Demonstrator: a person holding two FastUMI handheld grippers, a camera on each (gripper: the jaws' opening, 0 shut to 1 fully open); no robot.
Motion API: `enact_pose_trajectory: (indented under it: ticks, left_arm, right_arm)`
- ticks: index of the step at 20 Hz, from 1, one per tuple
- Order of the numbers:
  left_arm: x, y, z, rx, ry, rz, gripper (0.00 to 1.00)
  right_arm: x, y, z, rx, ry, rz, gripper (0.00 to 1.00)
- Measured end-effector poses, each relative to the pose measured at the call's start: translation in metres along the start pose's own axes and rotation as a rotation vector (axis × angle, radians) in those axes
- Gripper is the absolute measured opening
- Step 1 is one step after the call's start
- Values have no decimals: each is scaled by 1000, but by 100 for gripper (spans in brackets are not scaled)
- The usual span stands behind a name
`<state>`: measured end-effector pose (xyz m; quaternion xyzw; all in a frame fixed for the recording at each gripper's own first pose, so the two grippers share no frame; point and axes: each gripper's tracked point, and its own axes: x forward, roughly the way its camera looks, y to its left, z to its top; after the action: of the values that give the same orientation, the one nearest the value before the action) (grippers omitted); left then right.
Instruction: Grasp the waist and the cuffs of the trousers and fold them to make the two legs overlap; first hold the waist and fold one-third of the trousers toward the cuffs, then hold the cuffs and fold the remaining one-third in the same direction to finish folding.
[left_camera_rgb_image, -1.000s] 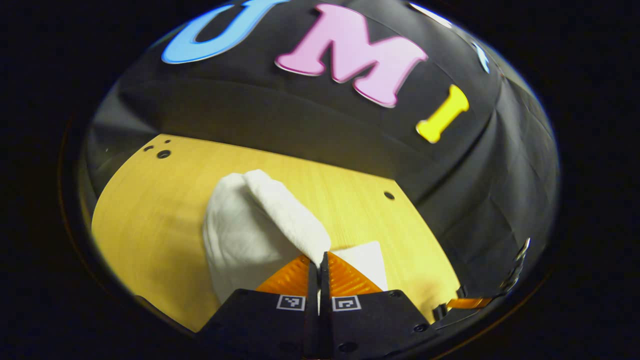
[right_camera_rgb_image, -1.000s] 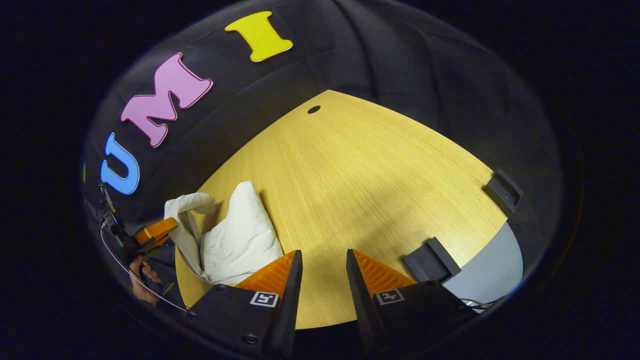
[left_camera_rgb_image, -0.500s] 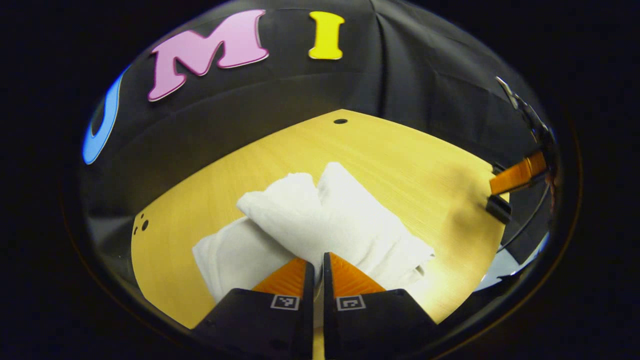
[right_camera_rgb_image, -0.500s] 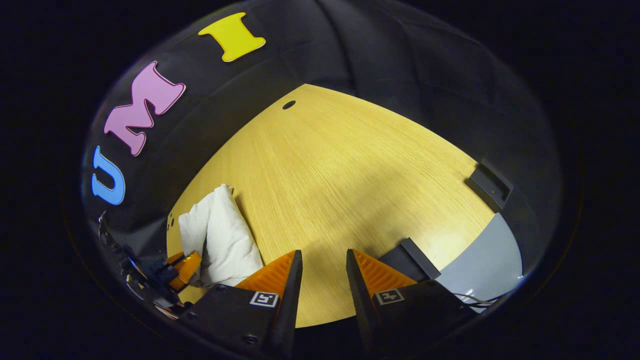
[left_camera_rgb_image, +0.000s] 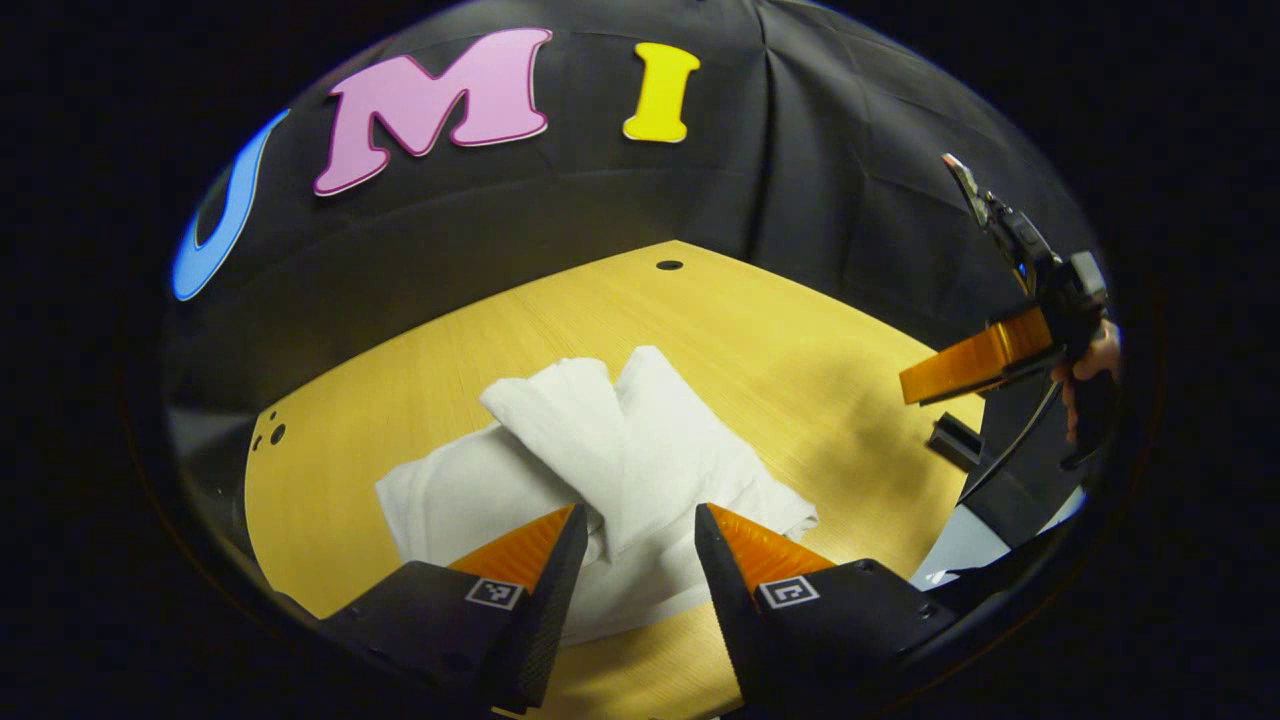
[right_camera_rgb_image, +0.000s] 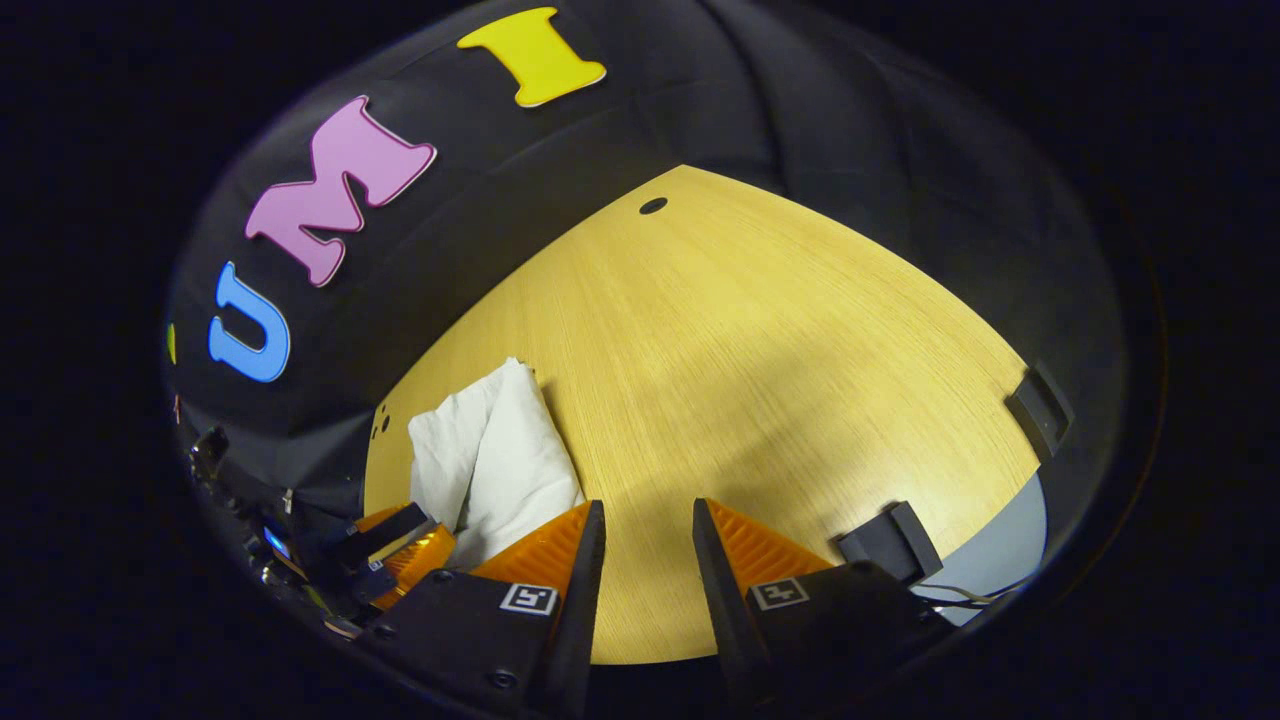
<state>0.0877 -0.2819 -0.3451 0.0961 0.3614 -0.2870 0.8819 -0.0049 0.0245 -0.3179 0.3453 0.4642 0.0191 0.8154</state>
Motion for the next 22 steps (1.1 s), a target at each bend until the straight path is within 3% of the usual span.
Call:
enact_pose_trajectory:
  ticks: [1, 10, 16, 22]
  left_arm:
    - [-5, 3, 2, -31, -7, 5, 72]
    - [-64, 78, 4, -269, -57, 106, 73]
    - [-97, 133, -2, -362, -94, 200, 73]
    - [-113, 160, -25, -439, -84, 250, 73]
  right_arm:
    - [1, 8, -2, -6, 6, 11, 55]
    - [11, 89, -9, -71, 13, 130, 55]
    - [9, 132, -14, -145, 5, 190, 55]
    - [8, 150, -18, -183, 5, 211, 55]
